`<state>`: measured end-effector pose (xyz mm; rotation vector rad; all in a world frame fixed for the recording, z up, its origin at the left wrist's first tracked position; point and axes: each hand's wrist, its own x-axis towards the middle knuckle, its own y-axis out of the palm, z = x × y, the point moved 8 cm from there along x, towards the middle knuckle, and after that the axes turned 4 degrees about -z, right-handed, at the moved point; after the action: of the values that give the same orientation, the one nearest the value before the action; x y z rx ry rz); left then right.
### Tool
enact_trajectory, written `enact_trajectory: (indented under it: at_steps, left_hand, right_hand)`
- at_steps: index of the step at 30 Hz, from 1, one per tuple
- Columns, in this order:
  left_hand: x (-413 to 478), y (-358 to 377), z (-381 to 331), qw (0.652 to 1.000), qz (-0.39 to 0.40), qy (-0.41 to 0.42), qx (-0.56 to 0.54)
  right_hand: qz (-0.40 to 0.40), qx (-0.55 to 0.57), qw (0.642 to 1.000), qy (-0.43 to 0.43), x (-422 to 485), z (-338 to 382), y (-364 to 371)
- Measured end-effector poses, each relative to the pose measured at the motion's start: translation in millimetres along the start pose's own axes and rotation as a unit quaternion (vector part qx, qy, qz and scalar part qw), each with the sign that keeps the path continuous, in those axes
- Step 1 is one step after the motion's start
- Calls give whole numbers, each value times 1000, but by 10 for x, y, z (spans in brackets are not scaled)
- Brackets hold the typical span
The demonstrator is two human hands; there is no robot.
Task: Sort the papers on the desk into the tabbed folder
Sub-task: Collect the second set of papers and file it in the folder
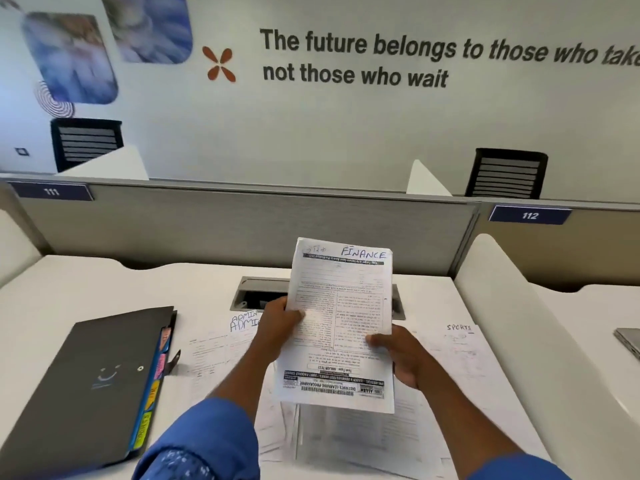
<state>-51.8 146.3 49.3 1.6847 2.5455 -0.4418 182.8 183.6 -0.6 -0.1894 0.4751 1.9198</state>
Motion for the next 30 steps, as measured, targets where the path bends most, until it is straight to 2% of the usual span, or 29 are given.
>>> enact_trajectory:
  at_steps: [6, 10, 20, 25, 30]
  left_hand:
    - [28, -617, 292, 999, -13, -38, 4]
    - [16, -1007, 387, 999, -18, -46, 13]
    - [167, -1941, 781, 996, -70, -62, 9]
    - [258, -2320, 993, 989, -114, -77, 60]
    - [378, -2562, 1173, 986, -115, -64, 105]
  right_hand:
    - [9, -45, 999, 19, 114, -169, 581]
    - [30, -36, 998, 36, 196, -233, 981]
    - [-21, -104, 994, 24, 553, -477, 1809]
    - [-30, -120, 992, 33, 664, -639, 2010]
    - [-41, -122, 991, 47, 743, -775, 2171]
